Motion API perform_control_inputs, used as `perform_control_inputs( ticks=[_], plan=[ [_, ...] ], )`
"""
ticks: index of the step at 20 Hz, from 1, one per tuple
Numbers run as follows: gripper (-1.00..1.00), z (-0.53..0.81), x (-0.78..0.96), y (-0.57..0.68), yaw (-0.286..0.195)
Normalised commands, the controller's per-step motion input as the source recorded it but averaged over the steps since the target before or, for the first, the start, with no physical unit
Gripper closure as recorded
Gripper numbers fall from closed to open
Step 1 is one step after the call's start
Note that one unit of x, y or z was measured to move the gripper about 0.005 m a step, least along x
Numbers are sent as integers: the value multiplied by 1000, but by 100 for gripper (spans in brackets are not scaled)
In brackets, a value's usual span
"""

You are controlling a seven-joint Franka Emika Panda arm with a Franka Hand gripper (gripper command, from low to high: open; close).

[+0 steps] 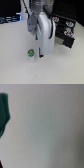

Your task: Open the kcup holder, insert the kcup into the holder, and close the kcup holder

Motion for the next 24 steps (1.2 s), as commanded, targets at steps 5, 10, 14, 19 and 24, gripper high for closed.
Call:
perform_control_inputs(
  ticks=[5,10,14,19,24],
  plan=[
    [-100,-325,-174,-418,-303],
    [-100,-359,-149,-364,-299],
    [-100,-349,-103,-209,-253],
    [-100,-293,-36,-166,-242],
    [-100,-102,-93,-61,-112]
  ],
)
